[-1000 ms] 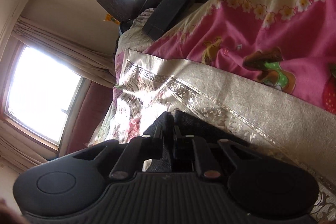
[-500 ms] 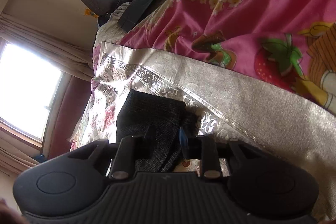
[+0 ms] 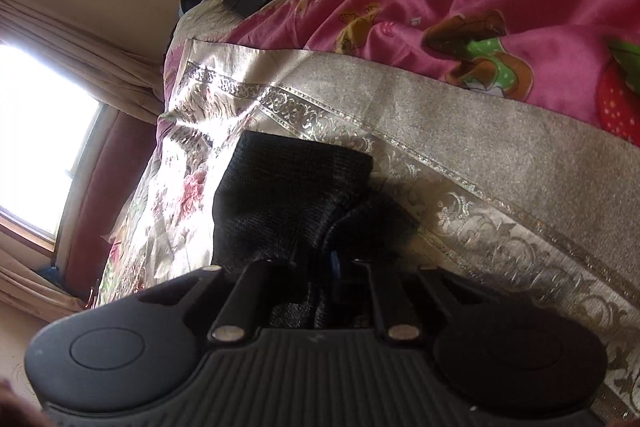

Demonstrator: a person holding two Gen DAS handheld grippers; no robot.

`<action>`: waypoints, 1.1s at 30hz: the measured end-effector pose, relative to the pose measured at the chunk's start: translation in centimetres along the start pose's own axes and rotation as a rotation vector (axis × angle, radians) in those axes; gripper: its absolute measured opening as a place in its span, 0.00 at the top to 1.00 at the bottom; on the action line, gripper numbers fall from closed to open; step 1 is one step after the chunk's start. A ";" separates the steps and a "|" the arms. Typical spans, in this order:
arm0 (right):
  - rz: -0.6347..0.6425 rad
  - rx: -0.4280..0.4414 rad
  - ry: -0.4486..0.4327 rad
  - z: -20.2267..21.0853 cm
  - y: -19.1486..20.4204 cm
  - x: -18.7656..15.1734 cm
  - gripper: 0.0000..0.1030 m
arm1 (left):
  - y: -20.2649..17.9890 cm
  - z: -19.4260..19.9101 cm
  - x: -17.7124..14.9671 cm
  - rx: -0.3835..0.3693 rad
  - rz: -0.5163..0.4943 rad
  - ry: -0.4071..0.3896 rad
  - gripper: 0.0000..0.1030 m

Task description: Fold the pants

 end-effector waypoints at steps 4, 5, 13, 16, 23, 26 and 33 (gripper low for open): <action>0.069 0.004 -0.013 3.5 -0.7 0.1 0.94 | 0.2 1.4 -0.5 -0.065 0.049 -0.011 0.81; 0.098 -0.042 0.015 3.3 -1.2 -0.1 0.93 | -0.1 1.3 -0.7 -0.063 0.034 -0.005 0.81; 0.330 -0.177 -0.020 6.3 1.3 -1.0 0.61 | -0.6 1.9 -1.1 -0.026 -0.028 -0.012 0.80; 0.492 -0.246 -0.090 8.9 2.5 -2.3 0.59 | 0.4 2.9 -1.4 -0.065 0.028 -0.025 0.80; 1.135 -0.071 0.115 7.0 9.9 -11.9 0.62 | 1.7 3.1 -2.5 -0.030 0.053 -0.004 0.80; 1.445 -0.041 0.171 5.0 11.7 -16.8 0.64 | 2.0 3.2 -3.3 -0.007 0.041 0.010 0.80; 1.737 -0.014 0.296 2.6 11.0 -22.1 0.64 | 2.0 3.4 -4.8 -0.011 0.034 0.012 0.80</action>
Point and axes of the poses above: each gripper's, at about its wrist camera, not at the fingertips, and z roughly against the way its jaws point, y to its left, x to its top, the point moved 5 cm from there along -z, roughly the way its jaws point, and after that the axes turned 1 degree about x, right-handed, at the moved point
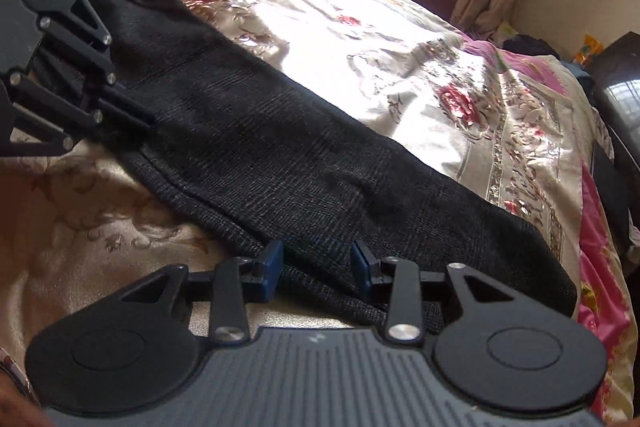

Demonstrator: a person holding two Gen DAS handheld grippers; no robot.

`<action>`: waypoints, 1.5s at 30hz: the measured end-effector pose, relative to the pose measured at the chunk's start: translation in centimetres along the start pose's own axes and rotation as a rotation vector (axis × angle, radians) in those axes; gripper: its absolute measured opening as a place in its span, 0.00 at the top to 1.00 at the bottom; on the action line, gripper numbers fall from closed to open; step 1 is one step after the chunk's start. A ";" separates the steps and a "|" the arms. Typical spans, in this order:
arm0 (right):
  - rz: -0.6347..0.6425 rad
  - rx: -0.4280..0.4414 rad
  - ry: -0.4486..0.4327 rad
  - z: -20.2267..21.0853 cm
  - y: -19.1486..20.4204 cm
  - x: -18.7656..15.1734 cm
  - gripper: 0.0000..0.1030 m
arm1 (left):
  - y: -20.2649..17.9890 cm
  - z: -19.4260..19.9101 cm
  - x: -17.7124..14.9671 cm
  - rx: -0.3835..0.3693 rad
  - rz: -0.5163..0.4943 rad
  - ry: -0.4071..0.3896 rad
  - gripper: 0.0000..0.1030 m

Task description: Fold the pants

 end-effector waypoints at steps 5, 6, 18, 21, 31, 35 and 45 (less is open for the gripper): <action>0.055 -0.013 -0.002 -0.4 0.6 0.0 0.64 | -0.1 0.3 -0.4 -0.009 -0.004 0.001 0.80; 0.051 -0.014 -0.006 -0.4 0.5 0.1 0.64 | -0.1 0.4 -0.5 -0.012 -0.008 0.002 0.80; -0.074 -0.004 -0.047 -1.1 -0.1 1.6 0.85 | -0.3 1.5 -0.9 -0.032 0.018 -0.015 0.78; -0.138 0.013 -0.060 -0.6 -0.7 1.7 0.89 | -0.7 1.3 -0.6 0.004 0.005 -0.030 0.77; -0.215 0.037 -0.084 0.9 -1.6 2.0 0.93 | -1.3 0.6 -0.1 0.113 -0.015 -0.070 0.60; -0.217 0.047 -0.076 1.2 -1.4 1.5 0.95 | -0.6 -0.5 0.1 0.097 0.030 -0.034 0.76; -0.240 0.023 -0.092 2.6 -0.8 0.2 1.00 | 0.2 1.2 0.5 0.040 0.064 -0.042 0.81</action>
Point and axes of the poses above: each gripper's, at about its wrist camera, not at the fingertips, and z roughly against the way its jaws point, y to its left, x to its top, the point moved 5 cm from there along -z, roughly the way its jaws point, and after that the axes turned 1 degree about x, right-handed, at the moved point
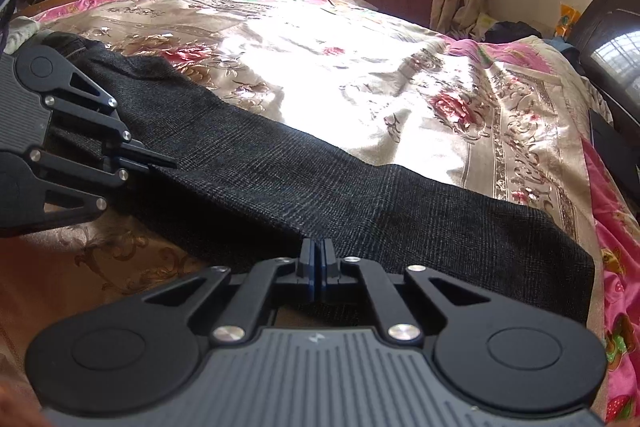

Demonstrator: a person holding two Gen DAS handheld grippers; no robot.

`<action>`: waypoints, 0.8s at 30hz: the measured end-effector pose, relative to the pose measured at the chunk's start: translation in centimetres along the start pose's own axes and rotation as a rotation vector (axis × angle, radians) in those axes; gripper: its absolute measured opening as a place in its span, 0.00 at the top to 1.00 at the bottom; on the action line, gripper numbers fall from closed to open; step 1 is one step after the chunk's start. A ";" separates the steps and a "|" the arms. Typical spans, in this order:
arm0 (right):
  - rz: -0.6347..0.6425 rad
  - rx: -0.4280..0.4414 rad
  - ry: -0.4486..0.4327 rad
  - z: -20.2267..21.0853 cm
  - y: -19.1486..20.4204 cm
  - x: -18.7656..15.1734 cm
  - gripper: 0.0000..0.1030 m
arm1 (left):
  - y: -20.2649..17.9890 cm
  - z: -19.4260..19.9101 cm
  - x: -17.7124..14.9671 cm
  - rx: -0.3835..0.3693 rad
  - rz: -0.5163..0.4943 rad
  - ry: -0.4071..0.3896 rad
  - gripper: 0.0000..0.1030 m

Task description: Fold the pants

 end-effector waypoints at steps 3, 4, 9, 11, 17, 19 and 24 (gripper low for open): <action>-0.002 -0.005 0.049 -1.5 0.1 -1.5 1.00 | -1.7 -0.4 -1.3 -0.014 -0.084 0.031 0.82; -0.006 -0.011 0.050 -1.7 0.1 -1.6 1.00 | -2.0 -0.4 -1.5 -0.007 -0.106 0.030 0.83; 0.065 -0.084 -0.001 -0.4 0.4 -1.4 0.98 | -1.3 -0.6 -0.9 -0.007 -0.048 0.023 0.83; 0.149 -0.089 0.015 -0.7 1.2 -1.5 0.96 | -1.3 -0.5 -0.8 0.010 -0.063 0.012 0.83; 0.241 -0.108 0.026 -2.3 1.9 -1.5 0.81 | 0.0 -0.6 0.0 0.031 0.002 -0.011 0.83; 0.267 -0.109 0.026 -2.4 1.9 -1.5 0.70 | 0.5 -0.6 0.2 0.036 0.016 -0.017 0.82; 0.290 -0.082 -0.008 -1.7 2.6 -1.2 0.59 | 2.0 -0.8 0.7 0.025 0.084 -0.025 0.82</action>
Point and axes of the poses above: each gripper's, at about its wrist camera, not at the fingertips, and z roughly against the way its jaws point, y to its left, x to its top, the point moved 5 cm from there along -z, roughly the way its jaws point, and after that the axes turned 1 degree about x, right-handed, at the moved point
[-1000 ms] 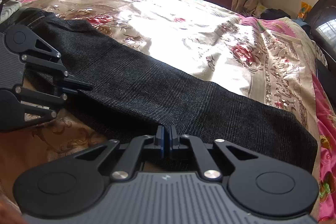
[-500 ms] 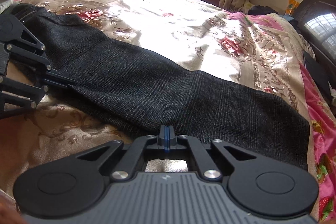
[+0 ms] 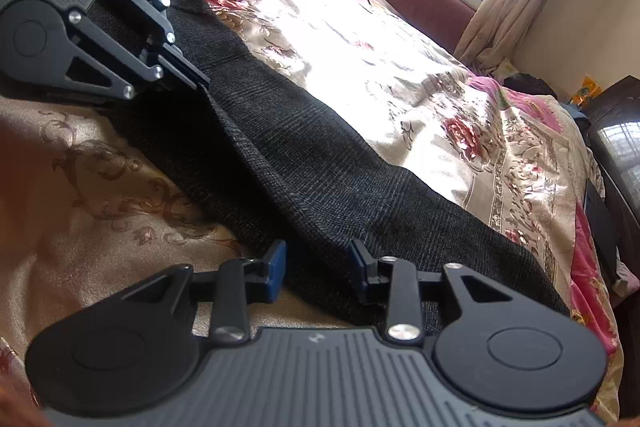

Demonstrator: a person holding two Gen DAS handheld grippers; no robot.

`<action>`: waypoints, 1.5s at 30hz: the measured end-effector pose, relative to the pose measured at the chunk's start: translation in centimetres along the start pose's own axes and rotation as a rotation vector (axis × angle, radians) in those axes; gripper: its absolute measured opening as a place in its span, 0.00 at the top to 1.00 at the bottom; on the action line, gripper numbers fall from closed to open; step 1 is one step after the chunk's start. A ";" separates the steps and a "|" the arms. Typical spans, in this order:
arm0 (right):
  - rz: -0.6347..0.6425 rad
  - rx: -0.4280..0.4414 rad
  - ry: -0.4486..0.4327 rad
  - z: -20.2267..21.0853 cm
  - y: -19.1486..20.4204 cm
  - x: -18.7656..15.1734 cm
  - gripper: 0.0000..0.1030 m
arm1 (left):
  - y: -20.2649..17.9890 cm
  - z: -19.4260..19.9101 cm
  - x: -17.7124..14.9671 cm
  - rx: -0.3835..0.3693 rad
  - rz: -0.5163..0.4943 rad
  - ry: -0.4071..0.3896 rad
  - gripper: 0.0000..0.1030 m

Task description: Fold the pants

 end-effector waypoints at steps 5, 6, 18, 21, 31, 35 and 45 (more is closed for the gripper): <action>-0.030 -0.099 0.032 -2.1 -1.2 0.2 0.62 | 0.1 0.5 0.2 -0.003 -0.012 -0.010 0.82; -0.042 -0.127 0.042 -2.2 -2.0 0.0 0.62 | 0.0 0.6 0.2 -0.003 -0.020 -0.012 0.82; -0.019 -0.228 0.064 0.3 -3.9 -1.2 0.98 | -1.8 0.8 -1.4 -0.087 -0.092 0.026 0.82; 0.018 -0.188 0.161 -2.0 -3.0 -2.6 0.97 | -2.9 0.4 -2.2 -0.084 -0.138 0.051 0.82; -0.098 -0.265 0.186 -0.3 -7.6 -5.5 0.55 | -3.0 0.5 -2.3 -0.081 -0.193 0.061 0.81; -0.161 -0.311 0.268 1.3 -10.8 -7.9 0.53 | -2.8 1.2 -2.5 -0.079 -0.181 0.057 0.81; -0.410 -0.333 0.113 6.4 -12.4 -5.1 0.53 | 0.7 6.1 -4.5 -0.009 -0.079 0.036 0.81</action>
Point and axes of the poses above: each gripper's, at about its wrist camera, not at the fingertips, and z roughly against the way its jaws point, y to its left, x to its top, the point moved 5 cm from there along -z, roughly the way its jaws point, and after that the axes turned 1 degree about x, right-handed, at the moved point
